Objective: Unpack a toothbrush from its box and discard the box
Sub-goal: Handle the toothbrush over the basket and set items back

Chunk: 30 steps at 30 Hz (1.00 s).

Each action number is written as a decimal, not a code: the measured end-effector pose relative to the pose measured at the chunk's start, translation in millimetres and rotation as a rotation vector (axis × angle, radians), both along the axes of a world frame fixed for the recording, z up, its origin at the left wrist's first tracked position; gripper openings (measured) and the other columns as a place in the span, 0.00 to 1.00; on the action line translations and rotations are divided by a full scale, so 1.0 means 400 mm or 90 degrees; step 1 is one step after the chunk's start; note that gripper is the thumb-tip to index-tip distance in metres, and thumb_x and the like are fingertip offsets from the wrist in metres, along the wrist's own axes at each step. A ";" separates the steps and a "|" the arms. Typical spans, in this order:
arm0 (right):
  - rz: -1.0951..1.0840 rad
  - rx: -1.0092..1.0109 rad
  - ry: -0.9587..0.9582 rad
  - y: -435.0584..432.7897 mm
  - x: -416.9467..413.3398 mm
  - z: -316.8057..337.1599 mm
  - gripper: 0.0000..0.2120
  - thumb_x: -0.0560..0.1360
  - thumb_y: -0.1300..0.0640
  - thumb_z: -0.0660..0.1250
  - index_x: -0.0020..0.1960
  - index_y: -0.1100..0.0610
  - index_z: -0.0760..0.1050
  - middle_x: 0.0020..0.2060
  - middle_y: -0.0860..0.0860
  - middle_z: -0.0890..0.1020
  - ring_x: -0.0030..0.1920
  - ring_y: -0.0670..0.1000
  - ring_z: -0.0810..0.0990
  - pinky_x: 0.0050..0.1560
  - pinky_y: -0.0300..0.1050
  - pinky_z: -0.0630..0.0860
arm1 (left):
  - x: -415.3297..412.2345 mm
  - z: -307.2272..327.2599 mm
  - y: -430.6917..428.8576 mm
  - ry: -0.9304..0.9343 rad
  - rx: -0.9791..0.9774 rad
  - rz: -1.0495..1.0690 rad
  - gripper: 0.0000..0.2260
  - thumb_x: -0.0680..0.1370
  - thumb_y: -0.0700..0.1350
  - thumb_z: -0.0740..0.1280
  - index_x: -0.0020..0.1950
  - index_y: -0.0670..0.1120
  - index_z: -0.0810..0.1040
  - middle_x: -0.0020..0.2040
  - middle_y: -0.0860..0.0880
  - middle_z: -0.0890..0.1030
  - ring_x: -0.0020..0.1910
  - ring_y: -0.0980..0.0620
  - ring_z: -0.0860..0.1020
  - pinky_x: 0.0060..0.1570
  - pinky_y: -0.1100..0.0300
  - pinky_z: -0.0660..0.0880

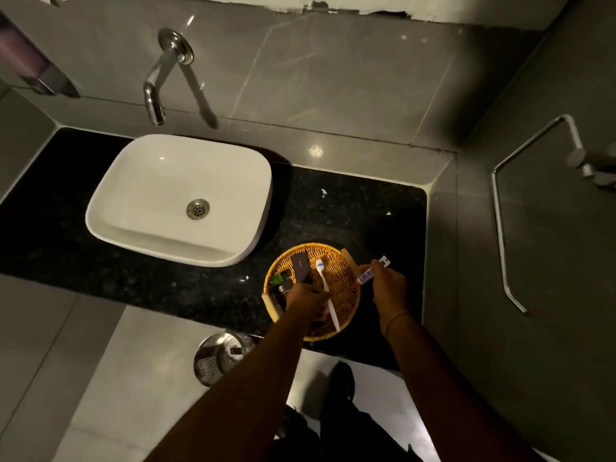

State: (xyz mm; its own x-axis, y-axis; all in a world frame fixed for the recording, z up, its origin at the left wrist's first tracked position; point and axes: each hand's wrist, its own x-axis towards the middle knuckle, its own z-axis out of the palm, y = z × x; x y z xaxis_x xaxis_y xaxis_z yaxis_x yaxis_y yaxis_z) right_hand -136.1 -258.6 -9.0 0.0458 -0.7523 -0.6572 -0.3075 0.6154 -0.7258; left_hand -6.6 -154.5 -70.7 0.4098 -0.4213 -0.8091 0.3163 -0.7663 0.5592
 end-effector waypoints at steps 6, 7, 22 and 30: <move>0.037 -0.040 -0.001 0.036 -0.036 -0.045 0.10 0.82 0.55 0.70 0.56 0.60 0.86 0.48 0.55 0.88 0.49 0.54 0.85 0.46 0.49 0.82 | 0.008 -0.031 -0.042 -0.019 0.014 -0.003 0.09 0.86 0.40 0.69 0.61 0.36 0.83 0.48 0.40 0.87 0.37 0.48 0.84 0.50 0.48 0.87; 0.037 -0.038 -0.004 0.041 -0.039 -0.053 0.09 0.82 0.56 0.71 0.57 0.60 0.86 0.50 0.57 0.88 0.51 0.56 0.86 0.50 0.52 0.84 | 0.010 -0.032 -0.046 -0.032 0.017 -0.008 0.09 0.85 0.40 0.69 0.61 0.36 0.83 0.49 0.39 0.87 0.38 0.47 0.85 0.50 0.47 0.87; -0.133 0.209 -0.101 0.130 0.010 -0.138 0.10 0.79 0.68 0.73 0.59 0.72 0.82 0.44 0.63 0.85 0.38 0.57 0.85 0.36 0.43 0.85 | 0.006 -0.048 -0.039 -0.361 0.063 -0.216 0.09 0.84 0.47 0.70 0.57 0.44 0.87 0.51 0.45 0.88 0.46 0.49 0.85 0.50 0.53 0.84; -0.151 0.160 -0.013 0.098 0.081 -0.197 0.12 0.77 0.66 0.74 0.57 0.73 0.83 0.45 0.66 0.88 0.44 0.64 0.89 0.54 0.58 0.86 | 0.009 -0.058 -0.008 -0.355 0.051 -0.212 0.10 0.84 0.47 0.69 0.60 0.46 0.88 0.56 0.46 0.90 0.48 0.50 0.84 0.48 0.57 0.76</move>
State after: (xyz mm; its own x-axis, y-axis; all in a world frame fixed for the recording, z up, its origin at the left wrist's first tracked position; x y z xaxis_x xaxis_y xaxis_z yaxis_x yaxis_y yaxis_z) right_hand -103.7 -219.4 -88.0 -0.0966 -0.5579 -0.8243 -0.1216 0.8286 -0.5465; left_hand -3.0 -157.9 -93.9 0.6346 -0.5453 -0.5476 -0.2658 -0.8194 0.5079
